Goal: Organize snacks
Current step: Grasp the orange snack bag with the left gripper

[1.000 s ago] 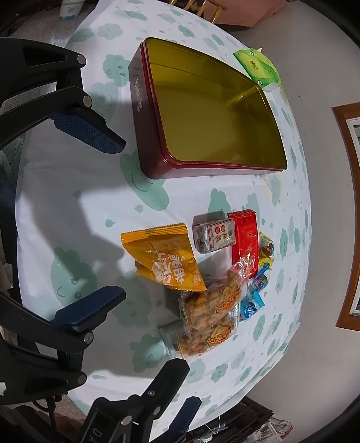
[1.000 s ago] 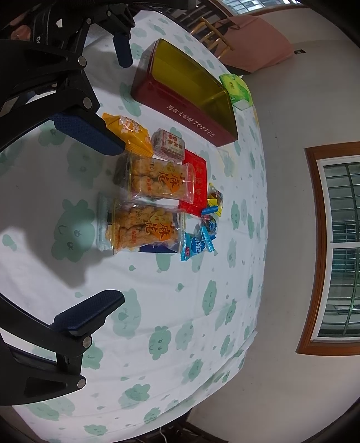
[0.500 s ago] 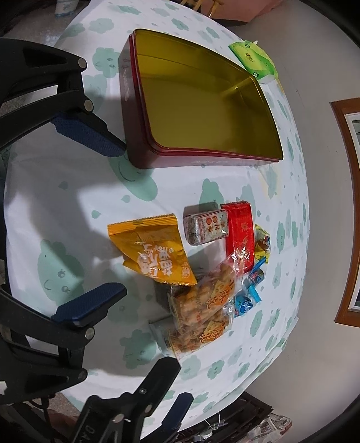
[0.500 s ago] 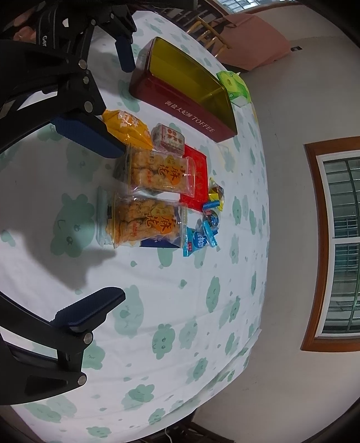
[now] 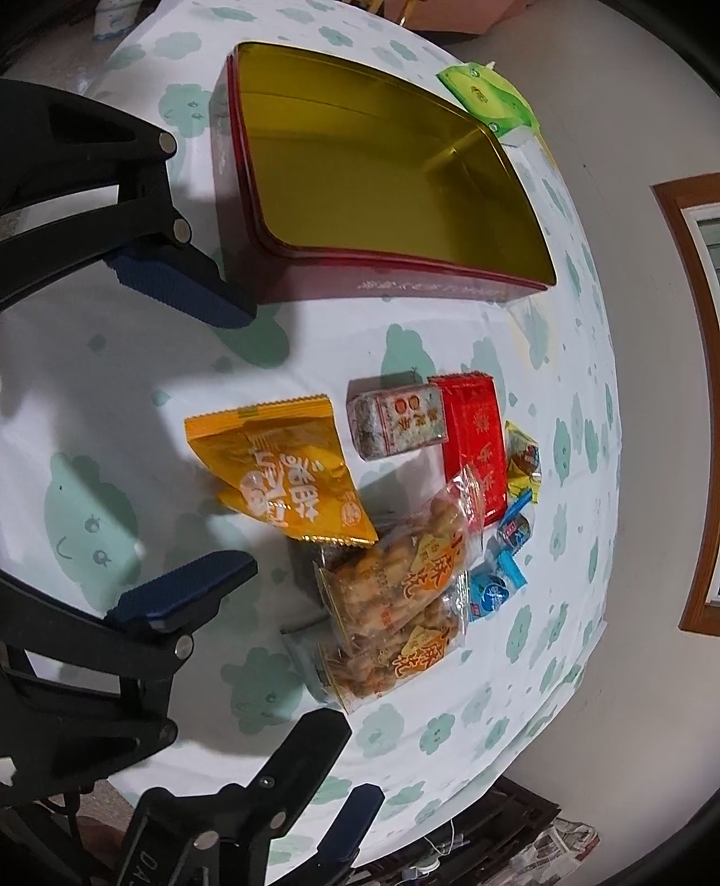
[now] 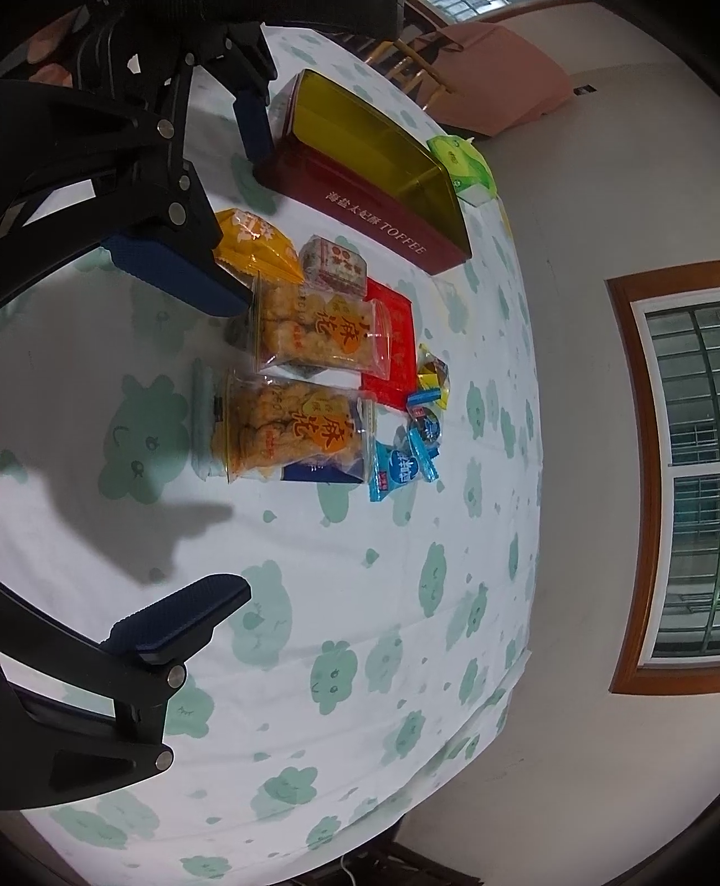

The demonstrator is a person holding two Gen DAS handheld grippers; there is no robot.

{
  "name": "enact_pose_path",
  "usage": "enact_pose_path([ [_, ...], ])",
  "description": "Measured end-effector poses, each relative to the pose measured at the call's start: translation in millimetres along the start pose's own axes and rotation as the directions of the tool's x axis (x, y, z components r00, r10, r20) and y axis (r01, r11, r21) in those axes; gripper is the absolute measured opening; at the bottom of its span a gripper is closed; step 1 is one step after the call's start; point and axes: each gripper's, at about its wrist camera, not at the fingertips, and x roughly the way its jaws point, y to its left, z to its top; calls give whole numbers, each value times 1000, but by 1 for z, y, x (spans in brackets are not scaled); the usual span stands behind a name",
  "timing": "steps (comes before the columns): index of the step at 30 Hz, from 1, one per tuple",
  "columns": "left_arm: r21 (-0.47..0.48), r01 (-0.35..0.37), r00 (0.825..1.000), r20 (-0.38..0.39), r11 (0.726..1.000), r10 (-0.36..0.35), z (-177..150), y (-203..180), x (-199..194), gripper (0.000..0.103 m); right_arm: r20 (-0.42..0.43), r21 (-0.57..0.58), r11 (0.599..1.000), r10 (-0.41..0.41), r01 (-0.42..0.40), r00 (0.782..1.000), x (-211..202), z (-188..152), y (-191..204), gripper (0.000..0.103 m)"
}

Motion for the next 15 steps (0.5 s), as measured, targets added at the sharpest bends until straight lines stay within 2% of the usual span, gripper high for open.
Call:
enact_pose_path([
  [8,16,12,1000,-8,1000,-12,4,-4,7,67,-3,19,1000,2,-2,1000,3,1,-7,94],
  [15,46,11,1000,-21,999,-11,7,-10,18,65,-6,33,999,3,-3,1000,5,0,-12,94],
])
